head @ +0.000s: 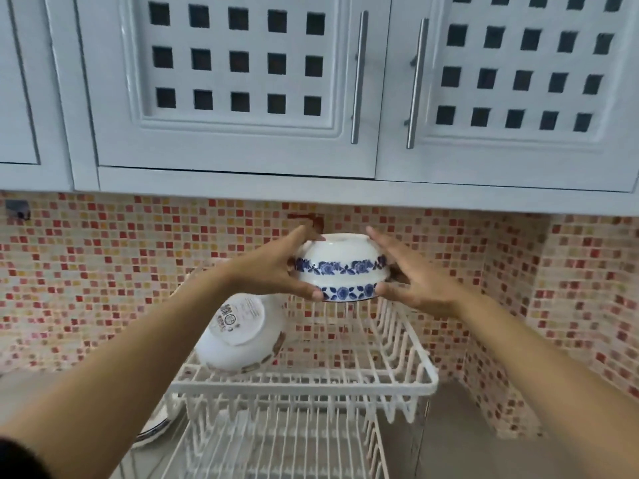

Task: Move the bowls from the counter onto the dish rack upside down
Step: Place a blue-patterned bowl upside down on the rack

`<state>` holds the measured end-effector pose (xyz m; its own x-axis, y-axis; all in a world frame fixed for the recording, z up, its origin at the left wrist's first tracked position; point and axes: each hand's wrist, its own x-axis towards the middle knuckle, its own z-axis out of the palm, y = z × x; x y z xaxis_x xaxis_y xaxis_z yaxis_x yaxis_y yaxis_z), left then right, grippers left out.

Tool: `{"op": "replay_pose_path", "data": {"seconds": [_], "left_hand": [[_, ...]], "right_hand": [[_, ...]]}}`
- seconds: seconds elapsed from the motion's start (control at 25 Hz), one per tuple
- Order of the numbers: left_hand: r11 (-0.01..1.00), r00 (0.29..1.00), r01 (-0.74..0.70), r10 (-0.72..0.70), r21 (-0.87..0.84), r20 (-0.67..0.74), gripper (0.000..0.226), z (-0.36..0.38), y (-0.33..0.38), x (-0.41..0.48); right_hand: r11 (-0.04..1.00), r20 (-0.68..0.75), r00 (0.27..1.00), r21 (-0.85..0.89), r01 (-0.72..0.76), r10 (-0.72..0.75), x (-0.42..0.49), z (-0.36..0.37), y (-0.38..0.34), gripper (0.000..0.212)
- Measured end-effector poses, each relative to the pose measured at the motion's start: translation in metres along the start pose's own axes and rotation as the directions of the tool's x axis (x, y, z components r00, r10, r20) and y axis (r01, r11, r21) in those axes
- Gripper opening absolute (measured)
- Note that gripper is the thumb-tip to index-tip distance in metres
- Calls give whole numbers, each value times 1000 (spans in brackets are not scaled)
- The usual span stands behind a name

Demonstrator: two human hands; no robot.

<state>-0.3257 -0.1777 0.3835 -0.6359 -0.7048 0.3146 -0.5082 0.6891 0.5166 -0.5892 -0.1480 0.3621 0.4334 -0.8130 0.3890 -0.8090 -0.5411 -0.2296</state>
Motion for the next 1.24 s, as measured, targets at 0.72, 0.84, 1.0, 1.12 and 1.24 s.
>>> {"op": "replay_pose_path", "data": {"seconds": [0.72, 0.84, 1.0, 1.12, 1.24], "left_hand": [[763, 881, 242, -431, 599, 193, 131, 45, -22, 61], [746, 861, 229, -455, 626, 228, 134, 48, -20, 63], [730, 833, 236, -491, 641, 253, 128, 56, -19, 65], [715, 819, 224, -506, 662, 269, 124, 63, -20, 67], [694, 800, 235, -536, 681, 270, 125, 66, -21, 67]], "right_hand": [[998, 342, 938, -16, -60, 62, 36, 33, 35, 74], [996, 375, 923, -51, -71, 85, 37, 36, 37, 90], [983, 421, 897, -170, -68, 135, 41, 43, 39, 121], [971, 445, 883, -236, -47, 151, 41, 47, 38, 119], [960, 453, 876, -277, -35, 162, 40, 49, 35, 119]]}}
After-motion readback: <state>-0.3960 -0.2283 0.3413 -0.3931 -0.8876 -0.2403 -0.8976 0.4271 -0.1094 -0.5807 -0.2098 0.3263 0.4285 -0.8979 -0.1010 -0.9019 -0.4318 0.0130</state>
